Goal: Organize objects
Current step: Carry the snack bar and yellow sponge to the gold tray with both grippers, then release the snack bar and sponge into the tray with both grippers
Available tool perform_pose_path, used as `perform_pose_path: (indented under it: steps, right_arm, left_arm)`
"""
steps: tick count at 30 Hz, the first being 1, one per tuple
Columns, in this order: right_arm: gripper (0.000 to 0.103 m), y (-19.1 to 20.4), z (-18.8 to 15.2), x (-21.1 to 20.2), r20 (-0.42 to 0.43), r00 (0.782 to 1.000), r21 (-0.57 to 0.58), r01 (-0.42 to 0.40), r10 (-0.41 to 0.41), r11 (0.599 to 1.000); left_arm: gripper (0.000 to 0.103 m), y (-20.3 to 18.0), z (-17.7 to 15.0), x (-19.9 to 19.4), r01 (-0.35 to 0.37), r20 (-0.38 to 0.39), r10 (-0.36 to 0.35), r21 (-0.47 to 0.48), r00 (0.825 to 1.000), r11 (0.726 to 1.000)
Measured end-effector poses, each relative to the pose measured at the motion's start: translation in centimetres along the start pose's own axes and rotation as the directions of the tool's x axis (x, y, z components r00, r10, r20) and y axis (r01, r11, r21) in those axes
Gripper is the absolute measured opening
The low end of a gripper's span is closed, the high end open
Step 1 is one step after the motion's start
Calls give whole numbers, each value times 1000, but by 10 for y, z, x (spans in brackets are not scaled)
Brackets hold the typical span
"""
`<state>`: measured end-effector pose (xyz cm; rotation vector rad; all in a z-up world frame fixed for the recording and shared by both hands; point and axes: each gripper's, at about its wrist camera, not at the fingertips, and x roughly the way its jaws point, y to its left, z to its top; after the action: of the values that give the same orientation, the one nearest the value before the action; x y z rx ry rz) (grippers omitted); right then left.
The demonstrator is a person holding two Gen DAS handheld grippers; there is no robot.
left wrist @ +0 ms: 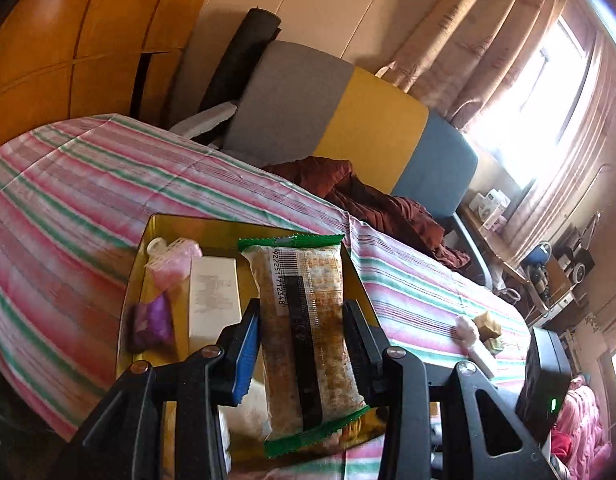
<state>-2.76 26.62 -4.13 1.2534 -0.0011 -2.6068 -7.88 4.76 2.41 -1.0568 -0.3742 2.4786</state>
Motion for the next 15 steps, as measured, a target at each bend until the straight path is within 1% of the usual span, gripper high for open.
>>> perform_pose_path:
  steps: [1,4,5,6,7,9,10,11,13,15]
  right_arm:
    - [60,1,0,2,-5,1000,-3,2,-2,1000]
    - [60,4,-1,8,-17,1000,-5,-1,1,1000]
    - [62,4,-1,11,-19,1000,-4,2,-2,1000]
    - [64,5,-1,13,-24,1000,1,-1,1,1000]
    - [64,4,-2,14,-30,1000,5,-7,7,1000]
    - [66,3,-3,15,-28,999,13,-17,18,1000]
    - [69,3,-4,15,-31,999,16,-21,22,1000]
    - [74,3,-5,15,-33,999,22,-26,27,999]
    - [78,1,-7,13,-26,999,30,-40,40,999]
    - [79,1,-7,10,-20,999,34,-41,42,999]
  left_arm:
    - [40,-3,5,7,2,-1,-2,13,1000,1000]
    - [40,-8,17,21,-23,4,23,27,1000,999]
    - [40,-11,23,30,-19,1,19,46,1000,999]
    - [41,-12,27,37,-31,1,31,52,1000,998]
    - [43,-13,31,44,-52,-6,52,46,999,998]
    - [46,-12,38,58,-50,-27,51,36,998,998]
    - [47,-10,40,62,-72,-32,73,23,997,997]
    - [47,-9,41,65,-106,-40,107,16,993,994]
    - [47,-7,39,65,-111,-38,112,15,993,994]
    - [47,-7,36,60,-128,-28,128,13,991,992]
